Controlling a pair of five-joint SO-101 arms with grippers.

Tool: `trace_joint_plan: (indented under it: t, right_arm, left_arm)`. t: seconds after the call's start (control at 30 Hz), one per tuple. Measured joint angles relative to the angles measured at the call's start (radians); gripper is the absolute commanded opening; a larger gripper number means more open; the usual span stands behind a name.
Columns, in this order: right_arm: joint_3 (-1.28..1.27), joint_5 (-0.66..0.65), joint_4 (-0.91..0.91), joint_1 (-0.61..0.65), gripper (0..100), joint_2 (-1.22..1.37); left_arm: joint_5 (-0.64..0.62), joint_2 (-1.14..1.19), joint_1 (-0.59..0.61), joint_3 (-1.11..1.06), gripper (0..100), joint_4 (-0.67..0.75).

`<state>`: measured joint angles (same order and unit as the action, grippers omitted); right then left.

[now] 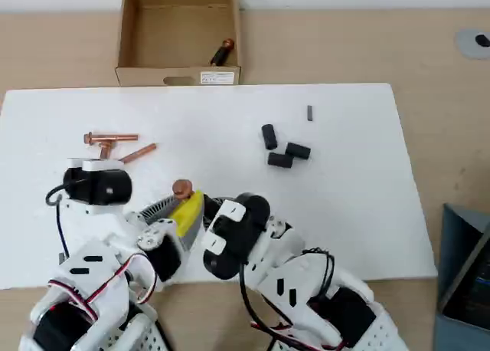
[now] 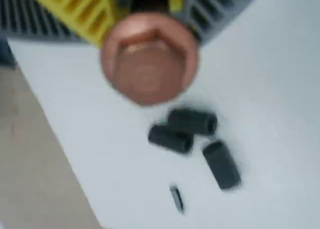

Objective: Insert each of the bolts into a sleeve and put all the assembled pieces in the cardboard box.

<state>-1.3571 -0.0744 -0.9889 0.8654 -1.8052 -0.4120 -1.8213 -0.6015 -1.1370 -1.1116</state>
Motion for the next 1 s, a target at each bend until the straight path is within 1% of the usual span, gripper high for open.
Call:
trace_joint_plan:
  t: [0.07, 0.27, 0.33, 0.43, 0.5, 0.77, 1.0]
  right_arm:
    - [-0.002, -0.002, -0.002, 0.000, 0.9, 0.000]
    - [-0.003, -0.002, -0.003, -0.005, 0.9, 0.000]
    - [-0.005, -0.002, -0.003, -0.005, 0.9, 0.000]
    - [-0.005, -0.002, -0.003, -0.005, 0.9, 0.000]
    - [-0.005, 0.000, -0.003, -0.008, 0.9, 0.000]
    - [-0.003, 0.000, 0.000, 0.000, 0.9, -0.002]
    - [-0.002, 0.000, 0.003, -0.002, 0.9, -0.003]
  left_arm:
    - [0.005, 0.000, -0.023, -0.015, 0, 0.003]
    - [0.005, -0.003, -0.026, -0.041, 1, 0.006]
    - [0.005, -0.003, -0.026, -0.041, 5, 0.006]
    - [0.005, -0.003, -0.021, -0.043, 16, 0.005]
    - [-0.003, -0.003, 0.005, -0.043, 19, -0.003]
    - [0.002, 0.000, 0.026, -0.035, 20, -0.089]
    - [0.002, 0.000, 0.040, 0.071, 20, -0.097]
